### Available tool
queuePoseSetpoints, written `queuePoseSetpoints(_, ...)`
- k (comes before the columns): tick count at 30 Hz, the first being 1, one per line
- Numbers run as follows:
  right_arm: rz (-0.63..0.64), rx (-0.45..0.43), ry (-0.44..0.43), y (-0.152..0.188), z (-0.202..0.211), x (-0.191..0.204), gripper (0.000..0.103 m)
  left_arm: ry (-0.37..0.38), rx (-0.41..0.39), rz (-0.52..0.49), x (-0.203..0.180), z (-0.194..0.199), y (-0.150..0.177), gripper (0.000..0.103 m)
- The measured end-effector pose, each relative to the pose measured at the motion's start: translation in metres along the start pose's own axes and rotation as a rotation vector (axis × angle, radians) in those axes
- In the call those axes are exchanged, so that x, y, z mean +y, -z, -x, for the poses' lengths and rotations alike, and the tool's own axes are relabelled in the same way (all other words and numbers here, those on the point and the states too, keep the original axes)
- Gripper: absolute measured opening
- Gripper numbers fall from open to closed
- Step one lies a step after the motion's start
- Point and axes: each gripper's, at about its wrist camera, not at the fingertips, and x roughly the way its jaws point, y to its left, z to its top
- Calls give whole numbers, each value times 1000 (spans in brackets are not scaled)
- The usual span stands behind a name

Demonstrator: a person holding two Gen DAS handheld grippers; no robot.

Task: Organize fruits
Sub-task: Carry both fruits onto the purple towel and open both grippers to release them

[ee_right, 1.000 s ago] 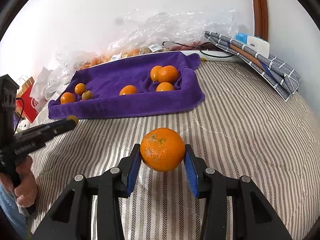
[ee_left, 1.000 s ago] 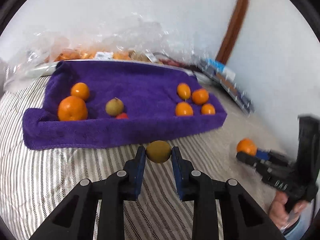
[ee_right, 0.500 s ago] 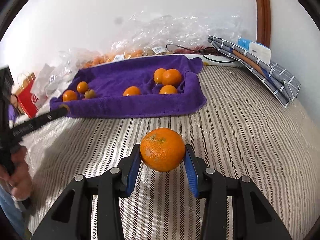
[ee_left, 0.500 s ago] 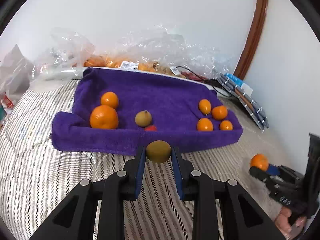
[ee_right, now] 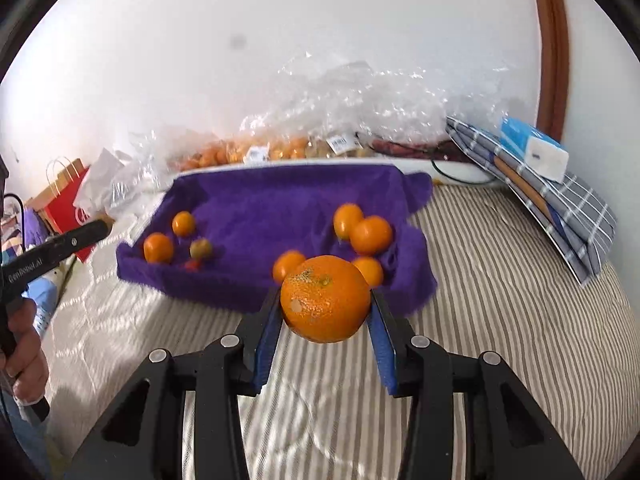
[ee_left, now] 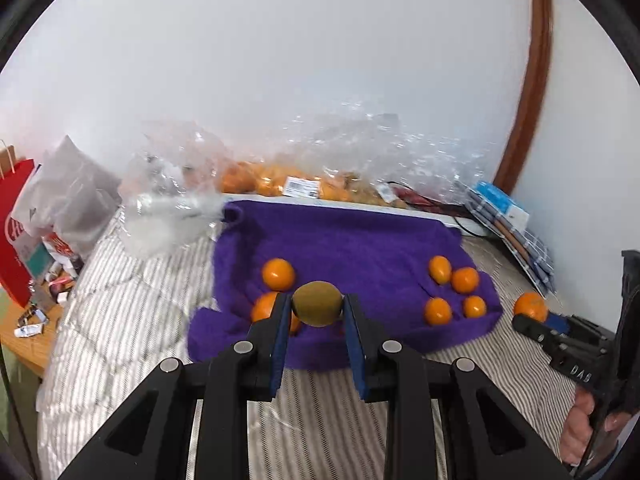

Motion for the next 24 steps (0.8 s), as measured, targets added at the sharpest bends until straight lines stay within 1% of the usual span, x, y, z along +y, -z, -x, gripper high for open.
queuePoseSetpoints(2, 9, -13, 6, -13, -4, 2, 42, -8, -5, 7, 7, -1, -8, 25)
queuePoseSetpoints(5, 27, -42, 28, -32, -10, 6, 42, -48, -23, 19, 19, -5, -20, 25)
queuePoseSetpoints(7, 34, -57, 32, -45, -15, 9, 42, -66, -19, 41, 27, -11, -27, 25)
queuePoseSetpoints(12, 35, -70, 11, -64, -31, 12, 42, -65, -10, 89, 30, -32, -42, 25)
queuePoseSetpoints(18, 37, -83, 1, -80, -37, 6, 42, -45, -15, 105, 19, -55, -60, 25)
queuePoseSetpoints(21, 49, -81, 2, -81, -44, 4, 42, -40, -18, 105, 11, -68, -65, 25)
queuePoseSetpoints(24, 35, -58, -2, -77, -61, 4, 42, -55, -26, 127, 9, -86, -62, 25)
